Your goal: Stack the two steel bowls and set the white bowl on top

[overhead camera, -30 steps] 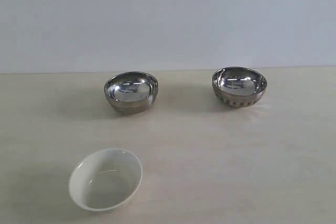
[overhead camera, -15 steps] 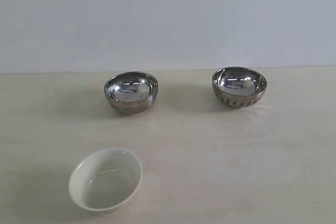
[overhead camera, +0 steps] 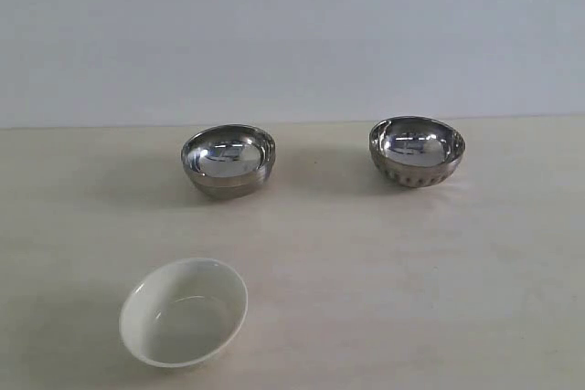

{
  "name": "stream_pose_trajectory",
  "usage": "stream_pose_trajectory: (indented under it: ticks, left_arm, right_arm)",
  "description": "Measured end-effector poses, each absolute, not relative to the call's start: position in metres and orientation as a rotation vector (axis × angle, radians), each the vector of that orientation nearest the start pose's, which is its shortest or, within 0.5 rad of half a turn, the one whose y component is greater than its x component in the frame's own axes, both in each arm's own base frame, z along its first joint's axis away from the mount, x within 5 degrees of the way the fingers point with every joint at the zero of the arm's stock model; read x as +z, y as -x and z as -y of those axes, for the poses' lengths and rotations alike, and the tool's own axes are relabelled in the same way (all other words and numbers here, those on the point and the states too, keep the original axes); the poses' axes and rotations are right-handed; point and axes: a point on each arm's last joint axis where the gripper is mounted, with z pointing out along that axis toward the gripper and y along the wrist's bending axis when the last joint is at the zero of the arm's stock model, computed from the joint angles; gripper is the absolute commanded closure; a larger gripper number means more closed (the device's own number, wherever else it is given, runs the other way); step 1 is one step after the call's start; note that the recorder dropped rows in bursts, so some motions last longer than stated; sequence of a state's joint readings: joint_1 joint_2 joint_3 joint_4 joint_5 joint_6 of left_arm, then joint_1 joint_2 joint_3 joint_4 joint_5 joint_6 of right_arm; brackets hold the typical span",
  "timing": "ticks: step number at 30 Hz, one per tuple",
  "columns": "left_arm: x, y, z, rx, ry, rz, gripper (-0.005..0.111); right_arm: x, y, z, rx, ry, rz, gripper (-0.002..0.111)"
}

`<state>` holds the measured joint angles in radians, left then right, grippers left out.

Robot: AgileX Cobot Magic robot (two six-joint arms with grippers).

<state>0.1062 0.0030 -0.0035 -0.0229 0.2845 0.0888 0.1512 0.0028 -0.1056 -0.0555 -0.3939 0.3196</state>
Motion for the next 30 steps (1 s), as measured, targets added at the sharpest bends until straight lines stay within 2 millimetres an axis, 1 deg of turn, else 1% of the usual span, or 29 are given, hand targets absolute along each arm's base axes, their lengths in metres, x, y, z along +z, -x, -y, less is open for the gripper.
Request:
stream_pose_trajectory:
  ticks: [2, 3, 4, 5, 8, 10, 12, 13, 15, 17, 19, 21, 22, 24, 25, 27, 28, 30]
  left_arm:
    - [0.188, -0.055, -0.005, 0.120, 0.030, -1.769, 0.103]
    - [0.188, -0.055, -0.005, 0.120, 0.030, -1.769, 0.103]
    - [0.188, -0.055, -0.005, 0.120, 0.030, -1.769, 0.103]
    - [0.188, -0.055, -0.005, 0.120, 0.030, -1.769, 0.103]
    - [0.188, -0.055, -0.005, 0.120, 0.030, -1.769, 0.103]
    - [0.188, -0.055, -0.005, 0.120, 0.030, -1.769, 0.103]
    - [0.188, -0.055, -0.005, 0.120, 0.030, -1.769, 0.103]
    - [0.188, -0.055, -0.005, 0.120, 0.030, -1.769, 0.103]
    - [0.188, -0.055, -0.005, 0.120, 0.030, -1.769, 0.103]
    - [0.188, -0.055, -0.005, 0.120, 0.030, -1.769, 0.103]
    - [0.188, -0.055, -0.005, 0.120, 0.030, -1.769, 0.103]
    - [0.188, -0.055, -0.005, 0.120, 0.030, -1.769, 0.103]
    - [0.188, -0.055, -0.005, 0.120, 0.030, -1.769, 0.103]
    - [0.188, -0.055, -0.005, 0.120, 0.030, -1.769, 0.103]
    - [0.188, -0.055, -0.005, 0.120, 0.030, -1.769, 0.103]
    - [0.188, -0.055, -0.005, 0.120, 0.030, -1.769, 0.103]
    - [0.188, -0.055, -0.005, 0.120, 0.030, -1.769, 0.103]
    - [0.188, -0.055, -0.005, 0.120, 0.030, -1.769, 0.103]
  right_arm:
    - [0.295, -0.032, -0.007, 0.385, -0.032, -1.011, 0.107]
    - [0.302, -0.032, -0.007, 0.373, -0.024, -1.021, 0.104]
    - [0.309, -0.032, -0.007, 0.364, -0.018, -1.035, 0.098]
    - [0.317, -0.032, -0.007, 0.358, -0.016, -1.041, 0.090]
    - [0.336, -0.041, -0.008, 0.359, -0.025, -1.103, 0.060]
    - [0.346, -0.053, -0.010, 0.372, -0.043, -1.162, 0.036]
    - [0.355, -0.065, -0.011, 0.386, -0.064, -1.218, 0.023]
    - [0.360, -0.073, -0.012, 0.385, -0.071, -1.251, 0.020]
    - [0.371, -0.088, -0.014, 0.383, -0.085, -1.313, 0.020]
    - [0.379, -0.109, -0.017, 0.372, -0.097, -1.395, 0.021]
    - [0.386, -0.131, -0.020, 0.362, -0.104, -1.476, 0.021]
    - [0.387, -0.153, -0.027, 0.365, -0.090, -1.559, 0.021]
    - [0.388, -0.167, -0.034, 0.378, -0.074, -1.605, 0.021]
    - [0.390, -0.186, -0.047, 0.399, -0.041, -1.667, 0.023]
    - [0.385, -0.201, -0.058, 0.414, -0.010, -1.719, 0.023]
    - [0.382, -0.219, -0.077, 0.444, 0.039, -1.771, 0.023]
    - [0.377, -0.232, -0.089, 0.457, 0.066, -1.809, 0.023]
    - [0.366, -0.249, -0.110, 0.478, 0.114, -1.864, 0.023]
